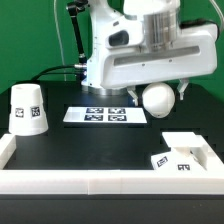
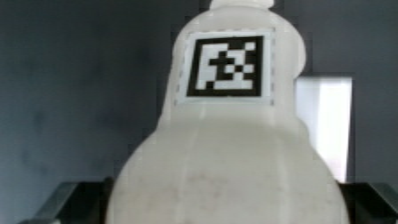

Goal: Assemble lamp

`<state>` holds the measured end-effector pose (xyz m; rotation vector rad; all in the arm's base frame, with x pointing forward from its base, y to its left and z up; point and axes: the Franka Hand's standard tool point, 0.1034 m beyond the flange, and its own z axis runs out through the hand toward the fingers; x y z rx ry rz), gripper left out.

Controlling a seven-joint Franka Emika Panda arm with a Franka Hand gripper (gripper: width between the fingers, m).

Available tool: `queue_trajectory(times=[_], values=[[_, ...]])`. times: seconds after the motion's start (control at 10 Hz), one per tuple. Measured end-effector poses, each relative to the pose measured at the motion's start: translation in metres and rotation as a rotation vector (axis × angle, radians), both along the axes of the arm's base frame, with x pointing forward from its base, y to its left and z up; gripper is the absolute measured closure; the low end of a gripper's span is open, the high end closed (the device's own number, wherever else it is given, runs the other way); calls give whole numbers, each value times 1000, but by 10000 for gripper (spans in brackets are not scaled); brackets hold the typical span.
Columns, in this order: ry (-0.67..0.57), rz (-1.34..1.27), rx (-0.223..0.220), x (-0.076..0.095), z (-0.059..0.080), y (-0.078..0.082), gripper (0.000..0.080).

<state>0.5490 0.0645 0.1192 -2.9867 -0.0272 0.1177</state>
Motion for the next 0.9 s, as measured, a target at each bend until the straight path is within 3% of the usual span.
queue_trajectory(times=[0.1,0.3,0.5,0.9], values=[[-68,-12,-8,7,4,-2,220],[-205,-29,-34,9,-1,-6,220],[-211,-20,-38,8,-3,-8,220],[-309,123,-49,43,27,-10,220]])
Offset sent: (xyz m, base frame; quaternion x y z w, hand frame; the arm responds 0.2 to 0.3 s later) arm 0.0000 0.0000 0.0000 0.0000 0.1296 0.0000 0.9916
